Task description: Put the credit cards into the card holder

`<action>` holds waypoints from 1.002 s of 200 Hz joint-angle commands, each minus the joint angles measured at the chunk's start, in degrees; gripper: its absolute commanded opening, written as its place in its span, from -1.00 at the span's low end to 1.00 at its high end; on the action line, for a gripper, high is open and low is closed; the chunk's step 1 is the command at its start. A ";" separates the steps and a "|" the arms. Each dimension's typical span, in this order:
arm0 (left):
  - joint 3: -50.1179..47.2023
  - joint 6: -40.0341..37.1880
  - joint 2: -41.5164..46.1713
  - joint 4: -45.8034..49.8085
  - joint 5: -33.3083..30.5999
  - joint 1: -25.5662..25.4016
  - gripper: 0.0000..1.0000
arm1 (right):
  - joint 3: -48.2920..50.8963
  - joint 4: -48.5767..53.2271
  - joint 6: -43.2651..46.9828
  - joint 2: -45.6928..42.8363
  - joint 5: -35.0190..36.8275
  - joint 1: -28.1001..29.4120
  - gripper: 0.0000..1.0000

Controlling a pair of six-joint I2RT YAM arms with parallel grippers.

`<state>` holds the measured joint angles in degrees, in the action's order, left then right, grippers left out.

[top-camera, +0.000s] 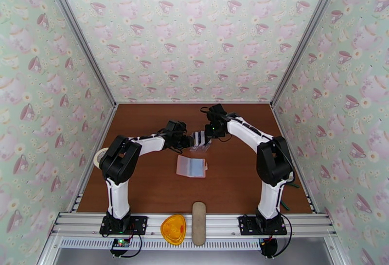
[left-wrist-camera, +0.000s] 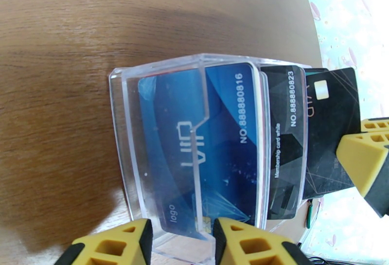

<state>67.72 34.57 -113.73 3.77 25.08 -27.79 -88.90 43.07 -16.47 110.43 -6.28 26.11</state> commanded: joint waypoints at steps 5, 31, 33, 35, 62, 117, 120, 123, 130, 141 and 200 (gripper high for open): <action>-1.39 0.04 -0.59 4.56 -2.70 0.81 -0.21 | -0.57 2.65 0.41 -1.20 1.46 -0.19 -0.92; -1.36 0.02 -0.57 4.58 -2.69 0.70 -0.21 | -0.63 2.17 -0.05 -0.89 -0.14 0.34 -0.92; -1.32 0.05 -0.60 4.60 -2.67 0.78 -0.21 | -0.72 2.19 -0.05 -0.78 -0.40 0.39 -0.92; -1.24 0.06 -0.61 4.58 -2.67 0.76 -0.21 | -0.80 2.26 -0.03 -0.64 -0.46 0.38 -0.93; -1.17 0.06 -0.68 4.67 -2.54 0.81 -0.21 | -1.10 2.04 -0.46 0.17 -1.49 0.87 -0.94; -1.05 0.04 -0.88 4.62 -2.40 0.77 -0.21 | -1.75 1.43 -1.91 1.81 -2.49 1.93 -0.91; -1.10 0.06 -0.90 4.58 -2.40 0.79 -0.21 | -1.79 1.47 -1.97 2.00 -2.44 1.87 -0.90; -1.10 0.06 -0.90 4.58 -2.34 0.80 -0.21 | -1.92 1.49 -2.11 2.21 -2.44 1.85 -0.89; -1.07 0.06 -0.96 4.53 -2.36 0.77 -0.21 | -2.02 1.57 -2.25 2.65 -2.32 1.90 -0.88; -1.06 0.10 -1.00 4.58 -2.30 0.80 -0.21 | -2.19 1.69 -2.47 3.30 -2.29 1.86 -0.85; -0.81 -0.11 -1.14 4.76 -2.18 0.75 -0.20 | -2.41 1.38 -2.87 3.84 -3.73 1.97 -0.65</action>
<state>67.72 34.57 -113.73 3.77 25.08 -27.79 -90.19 43.59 -18.87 112.75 -8.71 27.49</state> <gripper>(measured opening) 0.398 0.158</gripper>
